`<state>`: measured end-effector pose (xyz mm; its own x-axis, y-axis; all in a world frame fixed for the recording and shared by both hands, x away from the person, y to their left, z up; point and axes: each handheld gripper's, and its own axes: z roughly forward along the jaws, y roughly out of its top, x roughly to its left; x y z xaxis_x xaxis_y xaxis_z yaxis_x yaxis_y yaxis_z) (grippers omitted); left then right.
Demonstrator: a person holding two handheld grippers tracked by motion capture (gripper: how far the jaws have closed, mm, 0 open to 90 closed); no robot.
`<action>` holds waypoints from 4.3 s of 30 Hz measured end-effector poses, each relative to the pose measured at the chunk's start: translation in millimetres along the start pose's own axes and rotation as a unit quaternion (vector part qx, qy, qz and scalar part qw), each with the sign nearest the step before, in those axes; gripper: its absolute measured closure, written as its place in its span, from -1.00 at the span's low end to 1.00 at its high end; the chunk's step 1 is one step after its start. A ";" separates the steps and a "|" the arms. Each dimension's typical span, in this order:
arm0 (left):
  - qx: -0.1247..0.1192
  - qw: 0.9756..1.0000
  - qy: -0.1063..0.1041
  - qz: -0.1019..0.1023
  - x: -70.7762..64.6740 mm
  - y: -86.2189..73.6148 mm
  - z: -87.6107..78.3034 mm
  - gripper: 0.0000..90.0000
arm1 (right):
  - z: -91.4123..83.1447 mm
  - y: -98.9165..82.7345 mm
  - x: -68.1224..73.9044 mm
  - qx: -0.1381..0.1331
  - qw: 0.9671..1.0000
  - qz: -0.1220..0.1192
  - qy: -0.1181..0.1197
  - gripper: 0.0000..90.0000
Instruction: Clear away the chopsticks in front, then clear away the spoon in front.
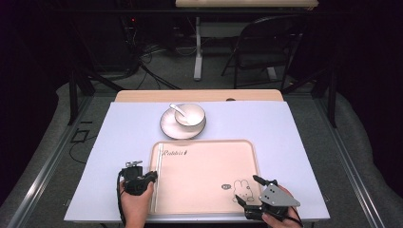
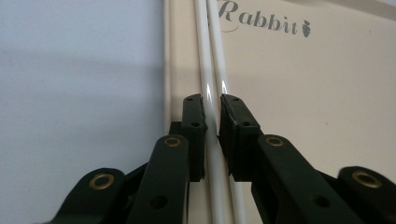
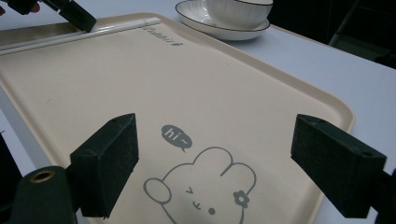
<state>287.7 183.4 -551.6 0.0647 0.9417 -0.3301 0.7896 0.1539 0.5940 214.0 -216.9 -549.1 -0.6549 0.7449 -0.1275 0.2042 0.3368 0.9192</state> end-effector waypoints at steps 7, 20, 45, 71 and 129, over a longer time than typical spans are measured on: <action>-0.002 1.000 -0.002 0.011 -0.1 -0.4 -0.9 0.58 | -0.2 0.0 -0.1 0.000 1.000 -0.001 0.000 -0.68; -0.005 0.999 -0.009 0.044 -7.9 0.2 -0.4 0.14 | 0.1 -0.1 -0.2 0.001 1.000 -0.001 0.000 -0.68; -0.018 0.995 0.019 0.094 -14.6 5.1 -7.2 -0.20 | 0.0 -0.2 -0.7 0.001 1.000 0.001 -0.001 -0.68; -0.015 0.989 0.015 0.145 -13.1 31.8 -9.0 -0.24 | 0.1 -0.3 -0.9 0.002 1.000 0.002 -0.001 -0.68; -0.029 0.991 -0.027 0.124 -21.9 125.6 6.6 -0.26 | -1.5 -0.3 -0.7 -0.005 1.000 0.006 -0.005 -0.68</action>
<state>389.5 180.2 -474.7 0.2860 0.9358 -0.2060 0.7090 -0.0620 0.7025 213.3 -218.4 -548.7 -0.6453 0.7543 -0.1209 0.2043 0.3229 0.9241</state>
